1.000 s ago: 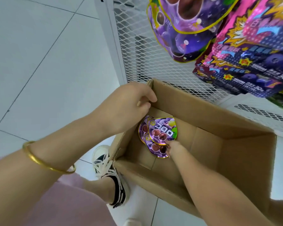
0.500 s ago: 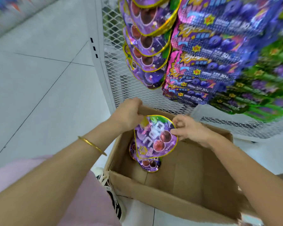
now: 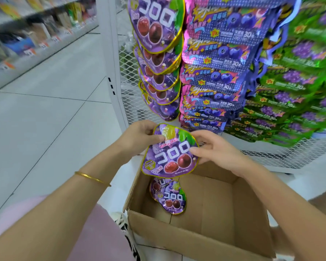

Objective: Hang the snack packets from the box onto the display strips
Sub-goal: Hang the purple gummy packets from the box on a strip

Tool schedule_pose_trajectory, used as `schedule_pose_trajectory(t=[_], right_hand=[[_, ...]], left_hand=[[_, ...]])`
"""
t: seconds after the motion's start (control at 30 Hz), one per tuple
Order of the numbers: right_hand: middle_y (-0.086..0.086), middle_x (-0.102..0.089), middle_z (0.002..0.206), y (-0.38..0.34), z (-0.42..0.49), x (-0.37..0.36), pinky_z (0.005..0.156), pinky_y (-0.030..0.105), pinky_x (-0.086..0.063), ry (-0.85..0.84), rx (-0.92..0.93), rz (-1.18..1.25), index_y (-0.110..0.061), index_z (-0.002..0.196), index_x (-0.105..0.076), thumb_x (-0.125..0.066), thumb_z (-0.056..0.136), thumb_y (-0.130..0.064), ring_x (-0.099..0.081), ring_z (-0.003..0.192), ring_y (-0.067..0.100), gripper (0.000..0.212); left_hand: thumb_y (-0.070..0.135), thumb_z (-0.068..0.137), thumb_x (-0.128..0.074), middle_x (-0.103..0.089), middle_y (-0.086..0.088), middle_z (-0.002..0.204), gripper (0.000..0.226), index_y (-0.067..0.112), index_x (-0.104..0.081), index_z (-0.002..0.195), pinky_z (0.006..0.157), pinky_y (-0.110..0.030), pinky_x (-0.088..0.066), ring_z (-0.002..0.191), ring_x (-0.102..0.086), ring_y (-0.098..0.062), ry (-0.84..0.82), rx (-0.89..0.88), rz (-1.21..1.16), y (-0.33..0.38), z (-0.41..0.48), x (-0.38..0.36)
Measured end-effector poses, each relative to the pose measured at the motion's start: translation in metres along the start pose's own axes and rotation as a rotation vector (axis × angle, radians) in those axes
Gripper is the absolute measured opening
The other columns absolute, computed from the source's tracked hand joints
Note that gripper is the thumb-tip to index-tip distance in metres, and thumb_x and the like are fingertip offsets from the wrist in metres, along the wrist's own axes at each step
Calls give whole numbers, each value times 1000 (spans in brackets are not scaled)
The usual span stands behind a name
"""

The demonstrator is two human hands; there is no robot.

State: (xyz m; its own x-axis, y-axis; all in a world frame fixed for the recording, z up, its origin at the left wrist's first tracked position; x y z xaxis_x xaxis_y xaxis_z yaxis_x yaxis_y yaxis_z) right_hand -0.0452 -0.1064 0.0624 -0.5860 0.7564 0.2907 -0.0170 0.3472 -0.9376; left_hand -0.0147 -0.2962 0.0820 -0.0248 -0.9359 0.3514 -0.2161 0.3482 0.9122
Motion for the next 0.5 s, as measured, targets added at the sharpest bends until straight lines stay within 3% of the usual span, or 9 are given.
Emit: schedule_pose_trajectory(t=[0.07, 0.13, 0.2, 0.23, 0.3, 0.37, 0.43, 0.5], right_hand=[[-1, -63, 108, -21, 3, -1, 78, 31, -54, 71, 93, -97, -22, 111, -56, -63, 86, -12, -65, 92, 24, 28], [-9, -63, 102, -46, 4, -5, 84, 20, -51, 102, 167, -177, -28, 106, -56, -65, 85, -13, -62, 93, 6, 27], [4, -66, 103, -70, 6, -4, 92, 37, -49, 143, 220, -284, -17, 104, -59, -65, 85, -17, -63, 98, 16, 20], [14, -66, 97, -85, 7, -3, 89, 45, -48, 176, 248, -340, -12, 98, -59, -65, 86, -20, -63, 92, 25, 15], [23, -58, 80, -119, 8, 1, 74, 46, -46, 248, 320, -410, -15, 82, -57, -65, 85, -27, -56, 73, 31, 15], [19, -56, 70, -159, 8, 9, 70, 47, -45, 323, 395, -444, -19, 79, -57, -63, 84, -32, -53, 68, 30, 15], [4, -54, 62, -200, 6, 22, 69, 36, -43, 408, 478, -514, -11, 86, -61, -63, 86, -27, -50, 62, 19, 16], [-8, -48, 59, -238, 4, 37, 62, 29, -35, 512, 555, -576, -9, 92, -61, -62, 88, -21, -42, 60, 12, 13]], left_hand=[[10, 81, -69, -71, -11, 82, 2, 10, -67, 82, 78, -42, -51, 78, -62, -22, 5, -58, -23, 14, -5, 5], [11, 82, -68, -65, -13, 77, 8, 3, -65, 81, 75, -39, -49, 76, -57, -22, 17, -115, -46, 29, -8, 12], [14, 81, -69, -62, -21, 80, 15, 0, -64, 82, 75, -44, -47, 76, -53, -23, 38, -158, -61, 46, -11, 24], [15, 80, -70, -61, -20, 80, 16, 0, -63, 80, 75, -43, -45, 76, -52, -23, 49, -176, -61, 58, -12, 33], [23, 76, -71, -58, -14, 80, 29, -3, -60, 82, 74, -38, -41, 76, -51, -21, 61, -219, -35, 86, -13, 53], [24, 77, -71, -61, -9, 78, 28, -2, -61, 82, 73, -33, -43, 75, -54, -17, 66, -287, 4, 121, -10, 75], [15, 84, -66, -67, 1, 79, 3, 12, -66, 85, 73, -24, -47, 72, -59, -8, 103, -378, 14, 165, -6, 98], [13, 87, -62, -65, 6, 83, 10, 16, -64, 96, 71, -15, -48, 70, -60, 1, 205, -494, 15, 212, 1, 123]])
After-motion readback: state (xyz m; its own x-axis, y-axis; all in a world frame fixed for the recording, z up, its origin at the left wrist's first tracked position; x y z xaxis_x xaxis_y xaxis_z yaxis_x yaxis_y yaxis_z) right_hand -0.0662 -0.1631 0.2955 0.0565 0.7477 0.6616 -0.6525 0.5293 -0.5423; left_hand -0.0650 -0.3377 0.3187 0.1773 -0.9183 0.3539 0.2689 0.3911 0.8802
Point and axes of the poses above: each hand's wrist, its own z-axis towards the middle knuckle, its own x-axis out of the back of the hand, y = z × x, the point moved 6 cm from there along z, towards the middle knuckle
